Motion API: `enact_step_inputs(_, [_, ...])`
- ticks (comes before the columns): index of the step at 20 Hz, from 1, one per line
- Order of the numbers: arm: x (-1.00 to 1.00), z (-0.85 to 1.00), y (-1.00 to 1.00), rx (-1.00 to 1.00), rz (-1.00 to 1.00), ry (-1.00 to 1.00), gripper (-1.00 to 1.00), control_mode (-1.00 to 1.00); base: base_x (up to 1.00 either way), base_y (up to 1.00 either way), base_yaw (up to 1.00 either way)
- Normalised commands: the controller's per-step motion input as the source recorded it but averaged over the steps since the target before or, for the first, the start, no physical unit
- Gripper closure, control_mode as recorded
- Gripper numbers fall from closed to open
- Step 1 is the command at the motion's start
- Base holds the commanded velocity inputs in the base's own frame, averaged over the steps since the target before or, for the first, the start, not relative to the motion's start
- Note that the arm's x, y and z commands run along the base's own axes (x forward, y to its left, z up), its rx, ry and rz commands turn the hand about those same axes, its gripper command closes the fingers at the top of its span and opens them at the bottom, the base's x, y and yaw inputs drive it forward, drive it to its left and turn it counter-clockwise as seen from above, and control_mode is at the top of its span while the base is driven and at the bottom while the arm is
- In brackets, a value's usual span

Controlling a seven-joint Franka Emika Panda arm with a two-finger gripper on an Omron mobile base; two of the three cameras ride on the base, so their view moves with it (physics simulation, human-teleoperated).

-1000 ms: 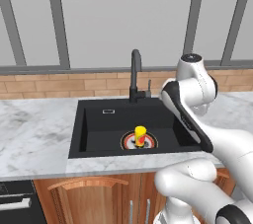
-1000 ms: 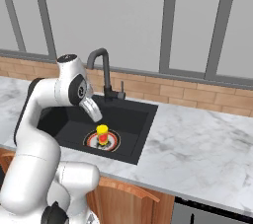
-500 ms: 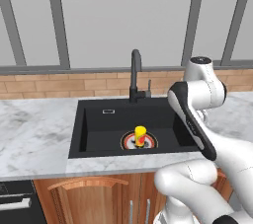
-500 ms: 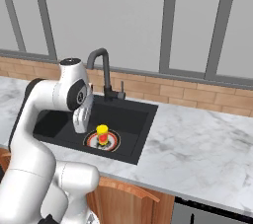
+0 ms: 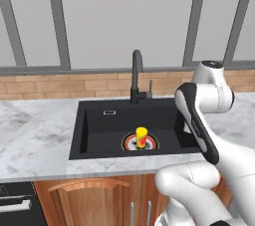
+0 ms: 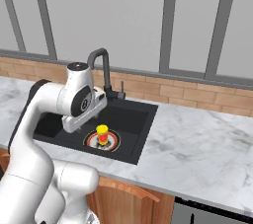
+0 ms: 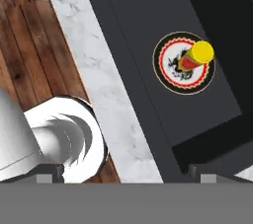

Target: Pick the cup and bowl and place them in the sink. Then turn on the water.

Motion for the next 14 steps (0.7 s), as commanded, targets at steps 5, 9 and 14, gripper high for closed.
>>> enact_step_inputs(5, [0.01,0.00,0.05,0.06,-0.77,0.00,-1.00,-1.00,0.00,0.00,0.00])
enact_step_inputs(9, [-0.09,-0.06,0.11,0.01,-0.70,-0.05,-1.00,-1.00,0.00,0.00,0.00])
enact_step_inputs(14, [-0.04,-0.04,0.05,0.06,-0.45,-0.05,-1.00,-1.00,0.00,0.00,0.00])
